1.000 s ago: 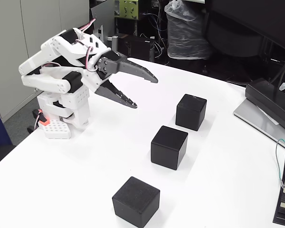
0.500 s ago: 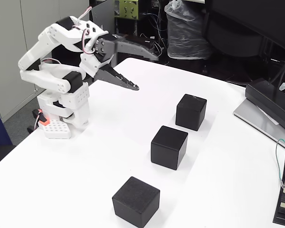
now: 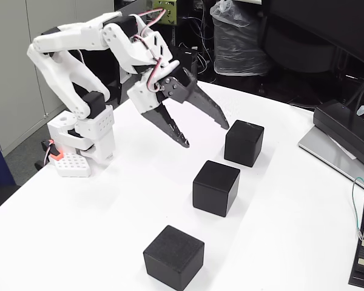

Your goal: Stack the 3 blocks

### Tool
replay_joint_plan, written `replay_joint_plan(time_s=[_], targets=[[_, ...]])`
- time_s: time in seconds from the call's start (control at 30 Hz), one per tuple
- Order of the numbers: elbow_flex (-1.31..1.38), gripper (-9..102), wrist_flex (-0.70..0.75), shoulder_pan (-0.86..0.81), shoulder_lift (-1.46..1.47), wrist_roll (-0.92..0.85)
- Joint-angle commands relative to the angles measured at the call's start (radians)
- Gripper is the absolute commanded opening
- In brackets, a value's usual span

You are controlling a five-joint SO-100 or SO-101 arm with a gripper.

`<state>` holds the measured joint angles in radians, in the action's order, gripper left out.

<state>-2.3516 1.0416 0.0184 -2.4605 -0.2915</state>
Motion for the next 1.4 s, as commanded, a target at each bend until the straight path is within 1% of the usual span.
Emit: replay_joint_plan(time_s=[0.0,0.23,1.37], targets=[[0.058,29,0.002,0.005,0.094,-0.008],[0.121,30,0.002,0.005,0.265,-0.003],[0.422,29,-0.014,0.003,0.87,0.0]])
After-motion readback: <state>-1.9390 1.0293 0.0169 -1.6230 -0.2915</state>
